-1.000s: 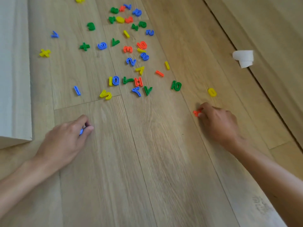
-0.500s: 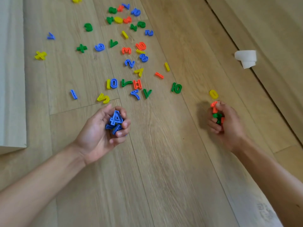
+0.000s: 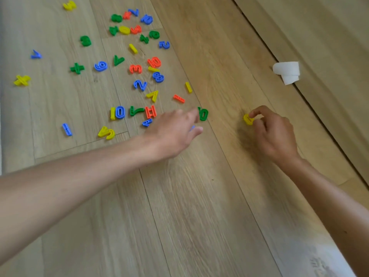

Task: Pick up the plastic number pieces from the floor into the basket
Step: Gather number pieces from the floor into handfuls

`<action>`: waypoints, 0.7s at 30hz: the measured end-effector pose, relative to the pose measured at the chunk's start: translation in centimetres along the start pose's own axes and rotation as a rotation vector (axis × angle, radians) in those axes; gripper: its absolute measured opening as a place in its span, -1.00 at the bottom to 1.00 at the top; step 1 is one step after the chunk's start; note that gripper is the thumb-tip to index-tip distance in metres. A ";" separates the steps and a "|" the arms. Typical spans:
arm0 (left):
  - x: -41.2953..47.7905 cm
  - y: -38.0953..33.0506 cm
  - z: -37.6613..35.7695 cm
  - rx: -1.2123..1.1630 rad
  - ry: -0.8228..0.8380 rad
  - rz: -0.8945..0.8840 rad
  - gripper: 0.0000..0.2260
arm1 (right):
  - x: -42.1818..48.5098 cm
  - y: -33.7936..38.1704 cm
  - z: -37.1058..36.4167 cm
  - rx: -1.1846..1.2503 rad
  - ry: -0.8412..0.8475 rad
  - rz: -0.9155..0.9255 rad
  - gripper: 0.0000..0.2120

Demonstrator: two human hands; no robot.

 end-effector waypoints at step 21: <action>-1.5 2.3 3.8 0.243 -0.127 -0.005 -0.61 | 2.1 3.2 -3.4 -0.256 0.245 0.206 -0.68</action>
Point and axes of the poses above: each hand's wrist, its own x-axis towards the middle knuckle, its own z-axis out of the back of the hand, y = z × x, the point moved 10 cm from there along x, towards the middle knuckle
